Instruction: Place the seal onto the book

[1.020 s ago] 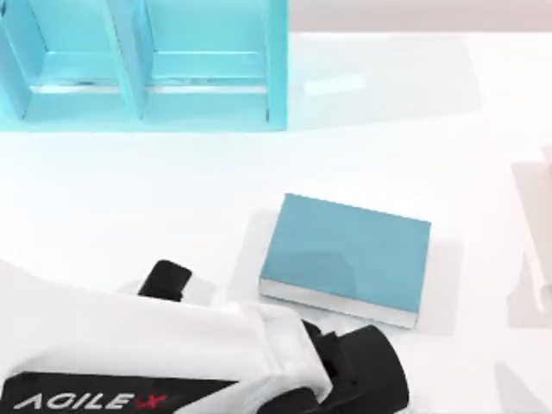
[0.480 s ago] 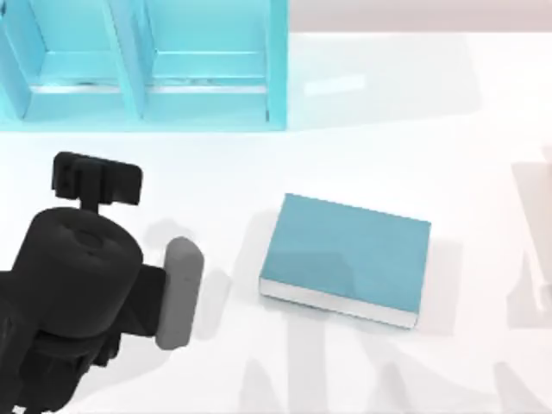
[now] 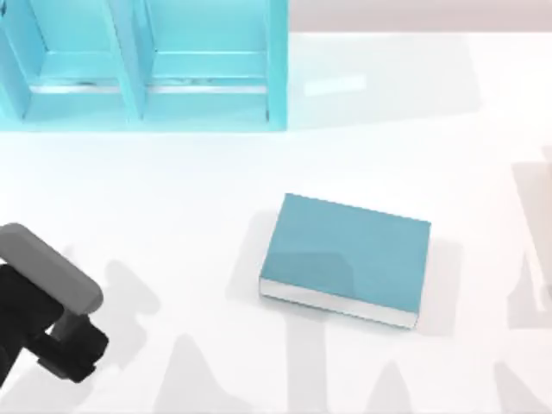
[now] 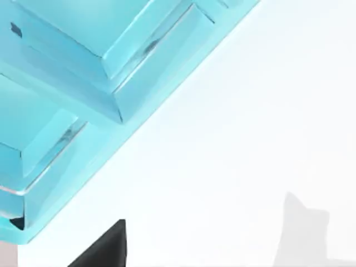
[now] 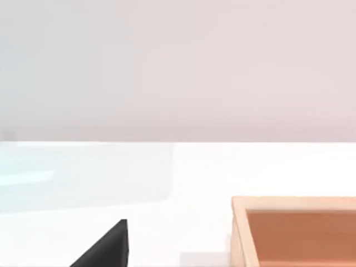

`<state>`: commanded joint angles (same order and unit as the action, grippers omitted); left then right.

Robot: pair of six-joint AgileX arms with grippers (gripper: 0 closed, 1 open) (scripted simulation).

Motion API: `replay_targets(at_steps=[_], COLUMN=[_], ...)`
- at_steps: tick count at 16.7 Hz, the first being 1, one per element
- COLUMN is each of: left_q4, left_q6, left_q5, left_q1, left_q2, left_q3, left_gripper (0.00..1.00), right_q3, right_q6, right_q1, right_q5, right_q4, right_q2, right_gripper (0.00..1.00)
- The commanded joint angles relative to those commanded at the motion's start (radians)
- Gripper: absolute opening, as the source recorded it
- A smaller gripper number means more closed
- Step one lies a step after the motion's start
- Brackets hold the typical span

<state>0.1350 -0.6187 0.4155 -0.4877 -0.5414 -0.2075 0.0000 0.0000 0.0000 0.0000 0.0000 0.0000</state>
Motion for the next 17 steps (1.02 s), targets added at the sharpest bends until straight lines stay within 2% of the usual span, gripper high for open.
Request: replay_targets(at_steps=[5, 8, 11, 17], left_q4=[-0.072, -0.110, -0.132, -0.135], left_q6=[0.400, 0.547, 0.612, 0.619], left_q5=[-0.202, -0.334, -0.407, -0.416], left_q1=[0.318, 0.438, 0.485, 0.488], left_q2=[0.315, 0.458, 0.533, 0.541], left_q3=[0.137, 0.186, 0.205, 0.208], left_gripper=[1.00, 1.00, 1.00, 1.00], right_q3=[0.000, 0.000, 0.000, 0.000], right_q6=[0.000, 0.000, 0.000, 0.000], right_q1=[0.000, 0.000, 0.000, 0.000], right_q5=[0.000, 0.000, 0.000, 0.000], right_q4=[0.000, 0.000, 0.000, 0.000], right_q2=[0.000, 0.000, 0.000, 0.000], right_gripper=[1.00, 1.00, 1.00, 1.00])
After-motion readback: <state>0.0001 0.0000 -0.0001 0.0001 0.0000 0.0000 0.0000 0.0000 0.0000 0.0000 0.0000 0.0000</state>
